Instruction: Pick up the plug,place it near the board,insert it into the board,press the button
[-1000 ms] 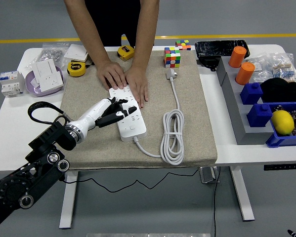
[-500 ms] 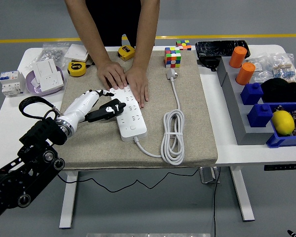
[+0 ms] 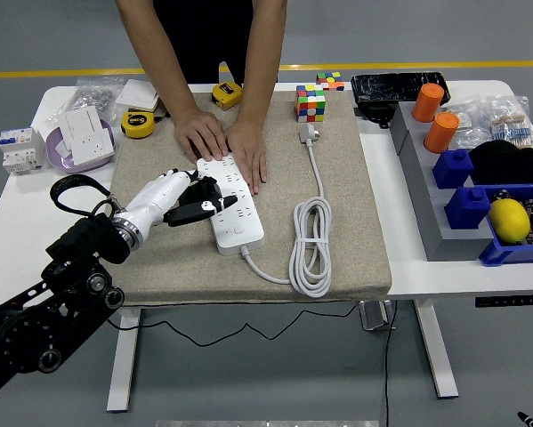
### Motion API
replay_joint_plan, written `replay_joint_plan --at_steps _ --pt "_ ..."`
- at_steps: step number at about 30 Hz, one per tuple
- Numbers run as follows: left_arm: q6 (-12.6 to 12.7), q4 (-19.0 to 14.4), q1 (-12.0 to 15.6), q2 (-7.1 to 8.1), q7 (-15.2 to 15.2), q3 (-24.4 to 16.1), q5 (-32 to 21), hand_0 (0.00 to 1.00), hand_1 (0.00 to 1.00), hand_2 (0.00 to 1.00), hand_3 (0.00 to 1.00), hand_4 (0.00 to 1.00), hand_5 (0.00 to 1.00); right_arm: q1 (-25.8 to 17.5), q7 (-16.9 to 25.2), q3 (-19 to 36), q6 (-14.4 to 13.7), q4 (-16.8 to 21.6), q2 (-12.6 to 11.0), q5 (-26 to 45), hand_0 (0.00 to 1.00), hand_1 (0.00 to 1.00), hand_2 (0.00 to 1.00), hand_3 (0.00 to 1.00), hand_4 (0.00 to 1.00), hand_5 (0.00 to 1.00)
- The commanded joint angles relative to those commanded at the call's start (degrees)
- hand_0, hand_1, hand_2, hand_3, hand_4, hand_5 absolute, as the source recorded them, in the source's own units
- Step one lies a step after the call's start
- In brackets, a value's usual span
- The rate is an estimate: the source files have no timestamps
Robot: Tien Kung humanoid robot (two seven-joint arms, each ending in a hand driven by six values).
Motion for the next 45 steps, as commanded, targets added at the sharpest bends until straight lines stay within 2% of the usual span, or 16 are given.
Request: replay_joint_plan --at_steps 21,28,34,38,40,41,45 --pt "-0.52 1.08 -2.07 -1.10 0.49 2.13 0.79 0.982 0.921 0.844 0.781 0.998 0.998 0.22 0.04 -0.22 0.01 0.00 -0.01 0.16 0.998 0.850 0.791 0.807 0.998 0.993" --pt "-0.37 1.12 -2.16 -1.47 0.47 1.36 2.22 0.982 0.921 0.844 0.782 0.998 0.998 0.00 -0.06 -0.03 0.05 0.00 -0.04 -0.18 0.998 0.851 0.791 0.807 0.998 0.994" --pt "-0.70 1.47 -2.75 -1.05 0.68 2.22 2.03 0.981 0.920 0.844 0.781 0.998 0.998 0.07 0.09 -0.34 -0.01 0.00 -0.01 0.02 0.998 0.851 0.790 0.808 0.998 0.994" --pt "0.77 -0.70 -2.12 -0.88 -0.26 0.67 1.24 0.979 0.920 0.841 0.781 0.998 0.998 -0.02 -0.01 -0.12 -0.04 0.00 -0.05 -0.18 0.998 0.851 0.790 0.808 0.998 0.994" --pt "2.55 -3.55 -0.67 -1.24 -0.79 -2.22 -0.11 0.979 0.920 0.841 0.781 0.998 0.998 -0.12 -0.06 0.01 -0.04 0.00 0.02 -0.30 0.998 0.851 0.790 0.808 0.998 0.994" --pt "3.20 -4.72 -0.04 -1.28 -0.83 -3.19 -1.29 0.730 0.742 0.720 0.741 0.844 0.783 -0.13 -0.08 0.04 -0.03 0.00 0.06 -0.33 0.998 0.851 0.790 0.808 0.998 0.995" --pt "5.34 -11.78 5.05 -0.44 -2.31 -7.68 -9.78 0.730 0.742 0.720 0.741 0.844 0.783 0.01 0.05 -0.19 -0.15 0.00 0.22 0.07 0.998 0.851 0.790 0.808 0.998 0.995"
